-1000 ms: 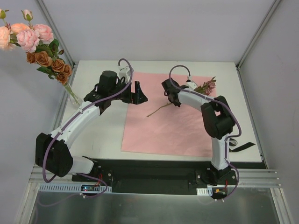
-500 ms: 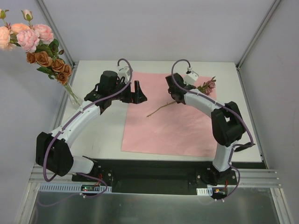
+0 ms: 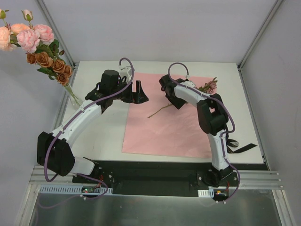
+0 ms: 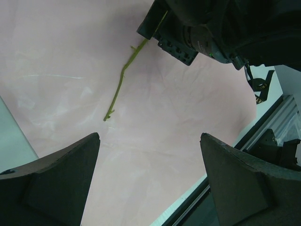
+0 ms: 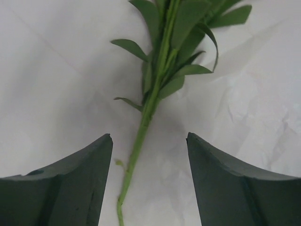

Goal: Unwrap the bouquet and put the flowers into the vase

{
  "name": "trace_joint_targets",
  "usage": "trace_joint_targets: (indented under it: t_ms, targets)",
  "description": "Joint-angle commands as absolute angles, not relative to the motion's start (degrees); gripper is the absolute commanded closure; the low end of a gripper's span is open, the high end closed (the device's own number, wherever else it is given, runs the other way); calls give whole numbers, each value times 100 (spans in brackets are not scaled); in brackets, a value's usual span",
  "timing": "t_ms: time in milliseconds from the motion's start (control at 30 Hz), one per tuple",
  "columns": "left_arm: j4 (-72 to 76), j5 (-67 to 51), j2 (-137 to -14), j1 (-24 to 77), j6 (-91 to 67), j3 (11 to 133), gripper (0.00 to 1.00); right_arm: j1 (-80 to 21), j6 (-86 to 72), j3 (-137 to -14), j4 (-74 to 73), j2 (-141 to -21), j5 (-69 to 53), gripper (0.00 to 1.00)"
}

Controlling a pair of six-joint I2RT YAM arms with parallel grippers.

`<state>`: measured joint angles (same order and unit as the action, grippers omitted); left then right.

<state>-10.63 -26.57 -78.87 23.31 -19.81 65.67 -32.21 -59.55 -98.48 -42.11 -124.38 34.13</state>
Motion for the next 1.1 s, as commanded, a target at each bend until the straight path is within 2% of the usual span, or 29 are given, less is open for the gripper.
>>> trace_joint_targets:
  t_ms: [0,267,667,700,767,967,1067]
  targets:
    - [-1072,-2716,-7840,2373,-1679,6487,13,-3164,-6723,-10143,-5036,-12568,3234,35]
    - [-1099,-2892,-7708,2364,-1635,6346,13,-3094,-6864,-10091,-4869,-12806,2927,46]
    - [-1081,-2980,-7664,2364,-1775,6267,13,-3059,-7145,-9616,-4667,-12542,3023,76]
    - [-1090,-2953,-7673,2364,-1767,6258,13,-3067,-7146,-9563,-4589,-12464,3050,83]
    - [-1090,-2892,-7682,2364,-1749,6240,13,-3067,-7058,-9370,-4317,-12375,3067,90]
    - [-1090,-2699,-7761,2364,-1714,6223,13,-3067,-6891,-9053,-3930,-12085,3128,99]
    - [-1099,-2646,-7787,2364,-1740,6240,13,-3067,-6593,-8800,-3553,-11822,3251,99]
